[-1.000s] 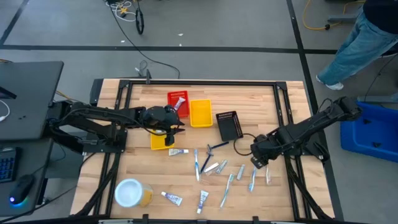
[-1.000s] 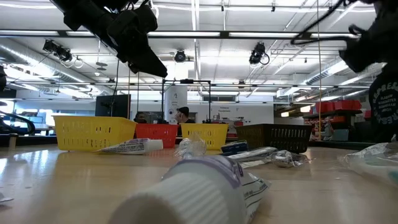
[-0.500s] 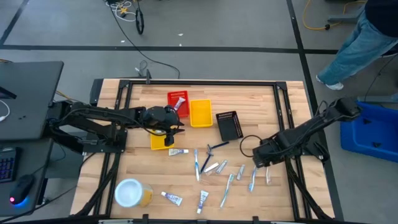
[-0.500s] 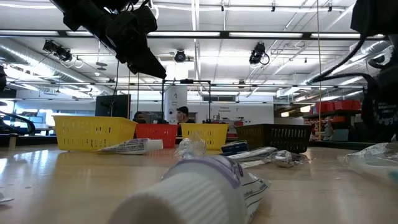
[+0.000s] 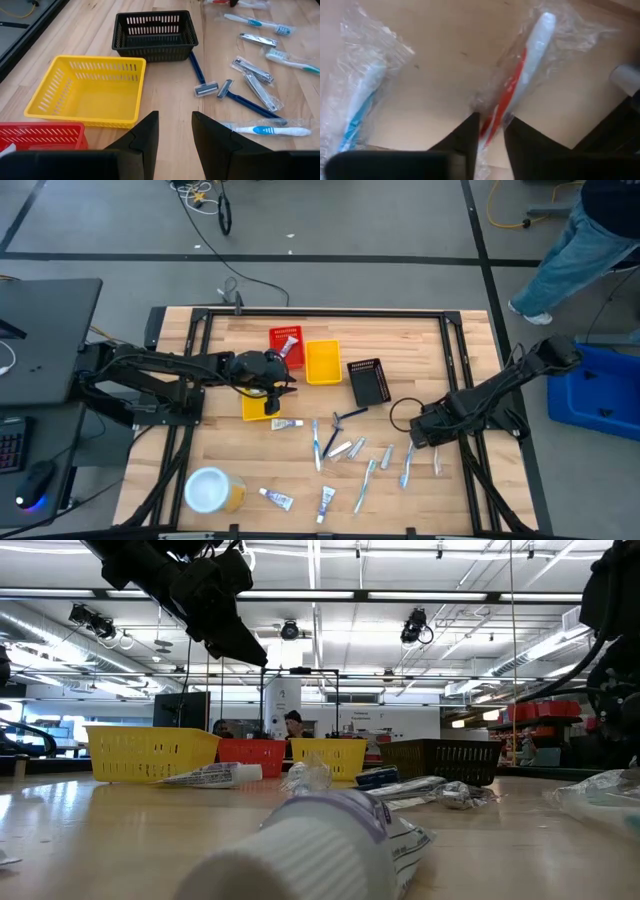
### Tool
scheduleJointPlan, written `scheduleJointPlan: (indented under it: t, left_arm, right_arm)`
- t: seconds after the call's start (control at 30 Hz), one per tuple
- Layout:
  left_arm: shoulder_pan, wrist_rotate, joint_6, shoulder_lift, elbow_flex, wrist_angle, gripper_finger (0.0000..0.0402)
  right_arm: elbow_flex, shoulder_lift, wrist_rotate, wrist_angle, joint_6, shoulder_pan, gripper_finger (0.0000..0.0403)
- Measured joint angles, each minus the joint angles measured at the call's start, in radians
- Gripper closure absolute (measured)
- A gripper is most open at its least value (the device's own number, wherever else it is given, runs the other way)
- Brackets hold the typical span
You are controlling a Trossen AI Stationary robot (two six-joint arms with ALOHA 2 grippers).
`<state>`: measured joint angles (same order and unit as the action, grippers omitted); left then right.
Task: Pick & Place Travel size toiletries
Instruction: Put the orange toothbrush into the right yellow bin
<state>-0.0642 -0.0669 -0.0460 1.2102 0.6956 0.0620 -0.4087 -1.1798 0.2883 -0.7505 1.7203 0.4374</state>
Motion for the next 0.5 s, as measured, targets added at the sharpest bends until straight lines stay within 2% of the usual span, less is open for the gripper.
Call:
scheduleJointPlan:
  t: [0.2,0.5]
  left_arm:
    - [0.0,0.0,0.008,0.0,0.0,0.0,0.0276]
    - [0.0,0.0,0.032,0.0,0.0,-0.001,0.0276]
  right_arm:
    - [-0.015,0.011,-0.006,-0.011,-0.042,0.001,0.0373]
    - [-0.149,0.022,-0.092,-0.092,-0.113,-0.015,0.0377]
